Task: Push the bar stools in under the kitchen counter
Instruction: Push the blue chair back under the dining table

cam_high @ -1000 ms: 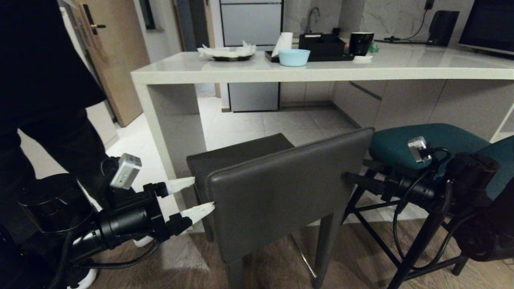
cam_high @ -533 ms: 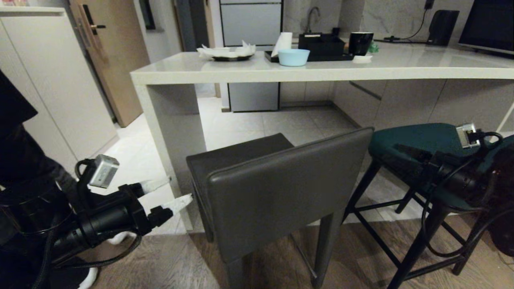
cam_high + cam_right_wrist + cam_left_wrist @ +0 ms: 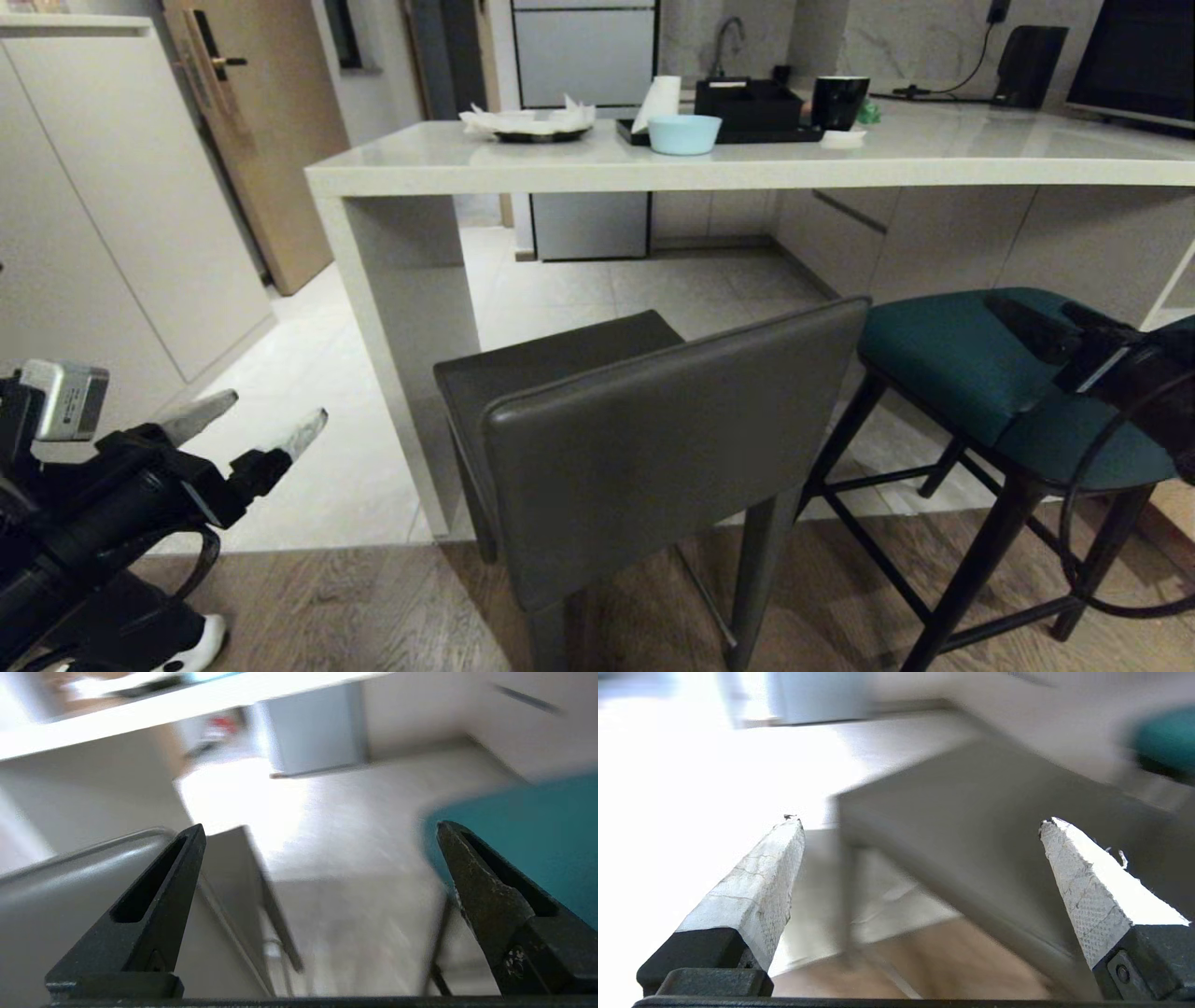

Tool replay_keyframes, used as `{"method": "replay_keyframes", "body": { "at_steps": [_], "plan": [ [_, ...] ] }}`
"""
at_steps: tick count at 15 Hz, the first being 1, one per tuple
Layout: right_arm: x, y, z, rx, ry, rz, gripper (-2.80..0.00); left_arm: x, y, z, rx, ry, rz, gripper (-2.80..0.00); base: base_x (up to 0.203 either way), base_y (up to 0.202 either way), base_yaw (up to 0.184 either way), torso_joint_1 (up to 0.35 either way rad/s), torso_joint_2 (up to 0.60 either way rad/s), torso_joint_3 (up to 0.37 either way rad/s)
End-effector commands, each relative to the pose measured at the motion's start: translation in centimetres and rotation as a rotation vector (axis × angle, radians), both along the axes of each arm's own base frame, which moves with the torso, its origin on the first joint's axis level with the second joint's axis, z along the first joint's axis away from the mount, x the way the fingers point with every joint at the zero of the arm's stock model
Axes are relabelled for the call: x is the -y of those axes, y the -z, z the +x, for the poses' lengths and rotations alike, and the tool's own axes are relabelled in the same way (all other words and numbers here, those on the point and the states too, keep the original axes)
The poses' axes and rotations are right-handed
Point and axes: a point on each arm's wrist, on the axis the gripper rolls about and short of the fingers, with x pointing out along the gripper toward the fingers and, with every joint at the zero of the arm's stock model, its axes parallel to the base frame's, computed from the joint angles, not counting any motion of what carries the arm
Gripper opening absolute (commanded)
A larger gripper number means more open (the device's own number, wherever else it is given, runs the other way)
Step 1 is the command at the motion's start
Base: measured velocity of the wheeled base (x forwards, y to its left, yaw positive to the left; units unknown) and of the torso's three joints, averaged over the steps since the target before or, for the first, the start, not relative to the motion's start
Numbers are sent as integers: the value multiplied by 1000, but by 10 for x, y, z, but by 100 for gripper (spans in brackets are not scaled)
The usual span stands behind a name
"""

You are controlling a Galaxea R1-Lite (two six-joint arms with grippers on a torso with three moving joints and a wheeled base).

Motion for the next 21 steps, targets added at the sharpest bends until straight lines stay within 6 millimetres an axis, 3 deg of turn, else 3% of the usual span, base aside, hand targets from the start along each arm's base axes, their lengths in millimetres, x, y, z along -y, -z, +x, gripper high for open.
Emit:
{"method": "replay_keyframes", "body": {
  "at_steps": [1,3,5,8,11,14,17,19,21],
  "plan": [
    [-6,-28,-47,-28,94,28,0,-5,-12,-5,28,-254,-16,0,0,0,0,0,0,0],
    [-5,-45,-63,-89,226,59,0,-7,-29,2,20,-399,-22,0,0,0,0,0,0,0],
    [-7,-61,-82,-107,318,64,0,1,-47,-12,35,-386,-27,0,0,0,0,0,0,0],
    [-14,-72,-125,-67,335,26,0,14,-69,-52,56,-311,-43,0,0,0,0,0,0,0],
    [-25,-64,-171,14,201,-55,0,15,-80,-96,124,-276,-79,0,0,0,0,0,0,0],
    [-32,-43,-207,8,132,-93,0,12,-77,-142,174,-265,-91,0,0,0,0,0,0,0],
    [-36,-24,-241,26,121,-133,0,10,-55,-191,143,-212,-72,0,0,0,0,0,0,0],
    [-39,-15,-254,48,33,-156,0,10,-41,-209,130,-226,-46,0,0,0,0,0,0,0],
    [-40,-17,-252,33,5,-134,0,12,-36,-215,146,-286,-11,0,0,0,0,0,0,0]
  ]
}}
